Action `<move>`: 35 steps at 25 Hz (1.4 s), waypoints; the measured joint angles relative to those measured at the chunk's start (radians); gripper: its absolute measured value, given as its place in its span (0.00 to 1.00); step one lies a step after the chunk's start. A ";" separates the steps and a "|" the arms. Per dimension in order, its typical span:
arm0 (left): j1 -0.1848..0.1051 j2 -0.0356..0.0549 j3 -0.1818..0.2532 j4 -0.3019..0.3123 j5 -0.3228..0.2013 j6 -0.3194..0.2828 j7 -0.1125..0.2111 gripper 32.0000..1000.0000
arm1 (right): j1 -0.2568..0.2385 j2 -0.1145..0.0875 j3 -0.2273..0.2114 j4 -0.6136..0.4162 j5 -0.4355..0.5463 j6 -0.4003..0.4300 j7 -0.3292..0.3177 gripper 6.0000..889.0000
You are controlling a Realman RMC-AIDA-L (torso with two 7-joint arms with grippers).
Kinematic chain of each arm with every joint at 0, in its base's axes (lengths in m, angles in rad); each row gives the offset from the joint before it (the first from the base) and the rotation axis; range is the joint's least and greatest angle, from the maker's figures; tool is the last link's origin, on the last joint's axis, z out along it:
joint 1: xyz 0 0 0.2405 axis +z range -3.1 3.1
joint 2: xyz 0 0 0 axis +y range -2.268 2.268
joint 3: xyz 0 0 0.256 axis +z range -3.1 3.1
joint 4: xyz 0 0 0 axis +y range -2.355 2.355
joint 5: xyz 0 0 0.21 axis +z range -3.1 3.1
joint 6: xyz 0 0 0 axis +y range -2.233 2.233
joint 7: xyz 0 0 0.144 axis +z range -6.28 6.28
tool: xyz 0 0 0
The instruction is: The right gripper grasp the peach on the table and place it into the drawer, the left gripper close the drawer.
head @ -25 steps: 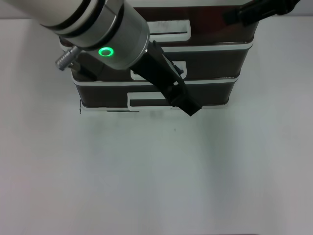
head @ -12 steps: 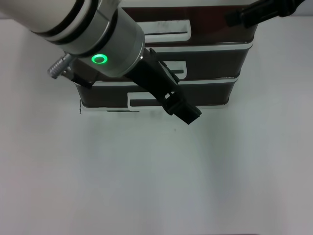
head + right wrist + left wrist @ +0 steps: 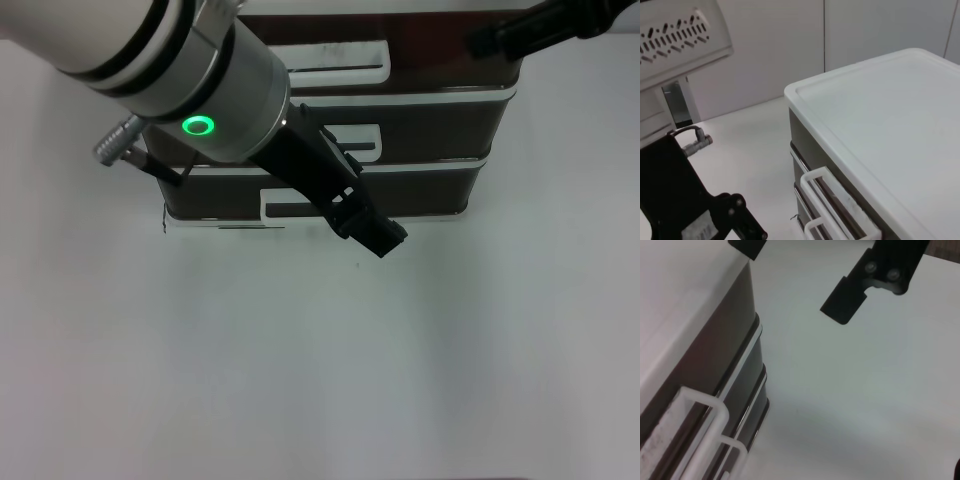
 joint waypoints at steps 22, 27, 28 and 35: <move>0.000 0.0015 0.000 0.000 0.006 -0.005 0.000 0.81 | -0.005 0.004 0.000 -0.051 0.003 0.008 0.012 0.98; 0.000 0.0015 -0.001 0.000 0.007 -0.006 0.000 0.81 | -0.005 0.003 0.000 -0.053 0.003 0.009 0.013 0.98; 0.000 0.0015 -0.001 0.000 0.008 -0.006 0.000 0.81 | -0.005 0.003 0.000 -0.053 0.003 0.009 0.013 0.98; 0.000 0.0018 -0.022 0.000 0.003 -0.001 0.002 0.81 | -0.006 0.005 0.000 -0.075 0.003 0.009 0.018 0.98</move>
